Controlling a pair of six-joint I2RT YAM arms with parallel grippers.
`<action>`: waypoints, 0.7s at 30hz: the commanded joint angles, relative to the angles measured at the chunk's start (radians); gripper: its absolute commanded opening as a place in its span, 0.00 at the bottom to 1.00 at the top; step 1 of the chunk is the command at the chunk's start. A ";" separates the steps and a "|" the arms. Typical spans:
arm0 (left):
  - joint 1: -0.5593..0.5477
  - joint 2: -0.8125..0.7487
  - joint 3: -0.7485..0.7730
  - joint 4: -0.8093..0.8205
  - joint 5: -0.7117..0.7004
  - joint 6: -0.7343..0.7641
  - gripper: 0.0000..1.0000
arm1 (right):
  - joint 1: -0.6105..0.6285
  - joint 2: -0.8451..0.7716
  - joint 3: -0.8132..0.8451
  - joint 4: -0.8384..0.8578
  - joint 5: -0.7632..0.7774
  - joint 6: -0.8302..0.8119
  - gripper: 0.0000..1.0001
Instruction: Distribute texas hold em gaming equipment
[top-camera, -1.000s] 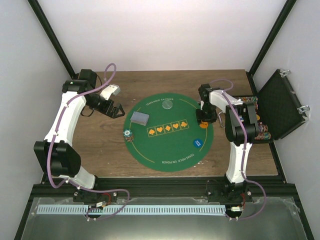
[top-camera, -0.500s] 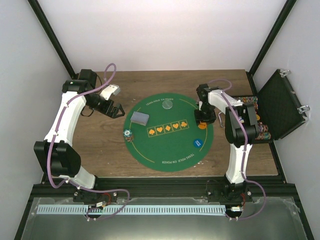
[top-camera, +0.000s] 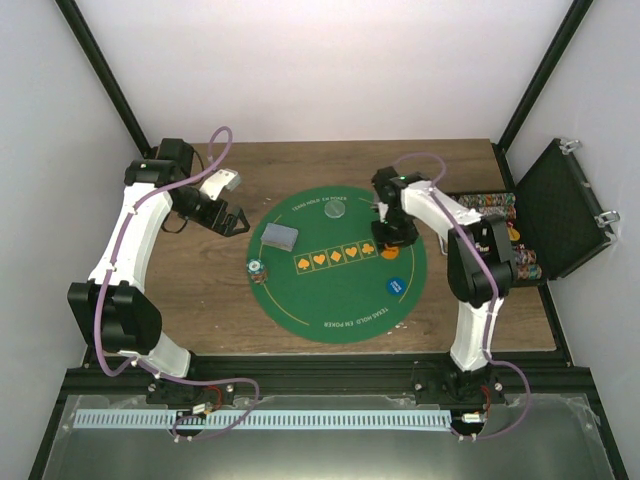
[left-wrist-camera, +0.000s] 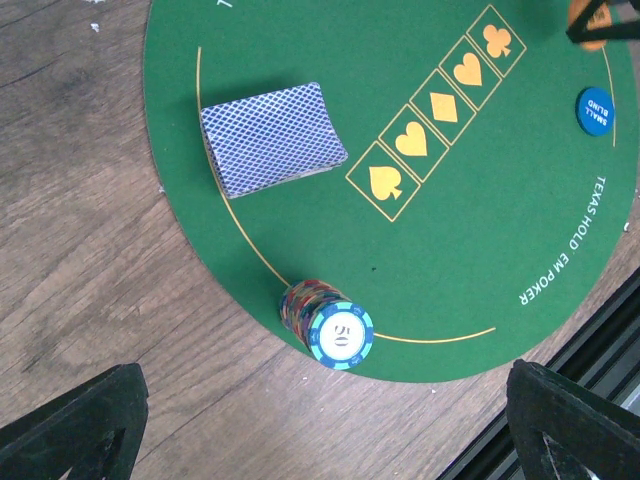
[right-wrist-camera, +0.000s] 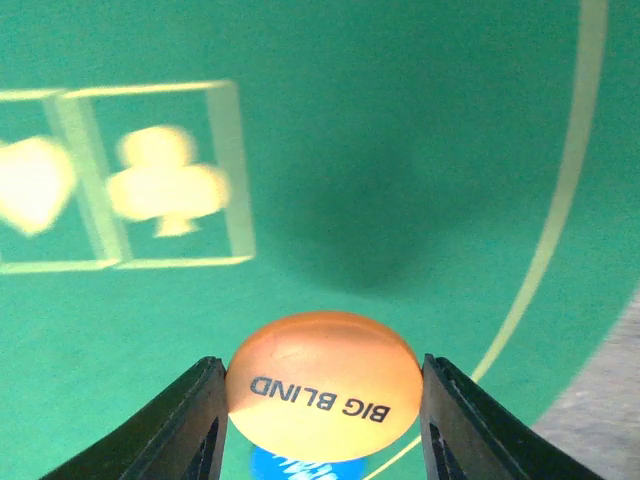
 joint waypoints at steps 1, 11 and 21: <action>0.005 -0.008 0.004 0.004 0.003 0.003 0.99 | 0.176 -0.109 0.008 -0.044 -0.049 -0.033 0.33; 0.005 -0.037 -0.030 0.037 -0.013 -0.010 0.99 | 0.584 -0.124 -0.074 0.090 -0.244 0.029 0.29; 0.007 -0.070 -0.045 0.045 -0.014 -0.015 0.99 | 0.757 0.046 -0.005 0.099 -0.159 0.012 0.29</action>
